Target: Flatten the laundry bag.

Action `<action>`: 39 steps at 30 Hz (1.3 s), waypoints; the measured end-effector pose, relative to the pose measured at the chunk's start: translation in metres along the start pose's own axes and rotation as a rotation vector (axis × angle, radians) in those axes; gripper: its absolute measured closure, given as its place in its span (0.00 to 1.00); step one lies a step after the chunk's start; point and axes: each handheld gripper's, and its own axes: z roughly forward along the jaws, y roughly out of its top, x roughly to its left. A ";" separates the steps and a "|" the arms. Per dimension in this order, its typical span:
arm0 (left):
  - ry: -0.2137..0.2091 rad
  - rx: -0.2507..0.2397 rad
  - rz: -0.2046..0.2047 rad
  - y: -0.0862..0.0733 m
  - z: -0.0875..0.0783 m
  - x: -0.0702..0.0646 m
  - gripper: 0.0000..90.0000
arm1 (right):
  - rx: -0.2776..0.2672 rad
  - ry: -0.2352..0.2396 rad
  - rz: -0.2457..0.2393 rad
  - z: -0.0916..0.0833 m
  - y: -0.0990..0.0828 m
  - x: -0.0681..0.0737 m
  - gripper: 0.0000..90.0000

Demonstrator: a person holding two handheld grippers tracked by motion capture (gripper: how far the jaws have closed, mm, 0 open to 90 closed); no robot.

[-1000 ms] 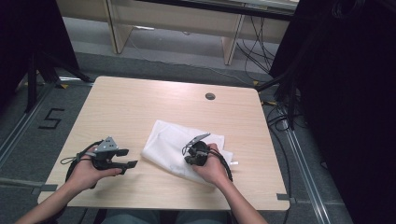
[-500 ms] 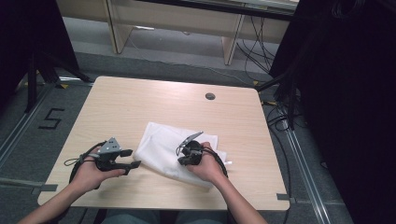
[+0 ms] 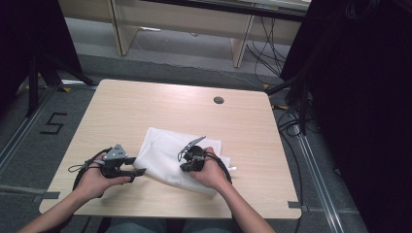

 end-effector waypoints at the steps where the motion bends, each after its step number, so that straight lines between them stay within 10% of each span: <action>1: 0.002 0.012 0.001 -0.001 0.000 0.000 0.49 | -0.003 -0.002 0.001 0.001 0.001 0.001 1.00; 12: 0.012 0.084 0.002 -0.004 0.000 -0.001 0.51 | -0.001 0.045 0.101 -0.003 0.004 -0.005 0.84; 17: 0.032 0.061 0.008 -0.001 -0.002 -0.003 0.51 | -0.071 -0.087 0.161 -0.028 0.011 -0.027 0.75; 18: 0.043 0.033 0.033 0.002 -0.006 -0.004 0.52 | -0.087 -0.176 0.189 -0.038 0.010 -0.043 0.73; 23: 0.059 -0.037 0.049 0.010 -0.011 -0.010 0.52 | -0.072 -0.256 0.259 -0.046 -0.002 -0.072 0.66; 39: 0.011 -0.039 0.065 0.012 -0.008 -0.019 0.56 | -0.005 -0.190 0.209 -0.020 -0.006 -0.076 0.62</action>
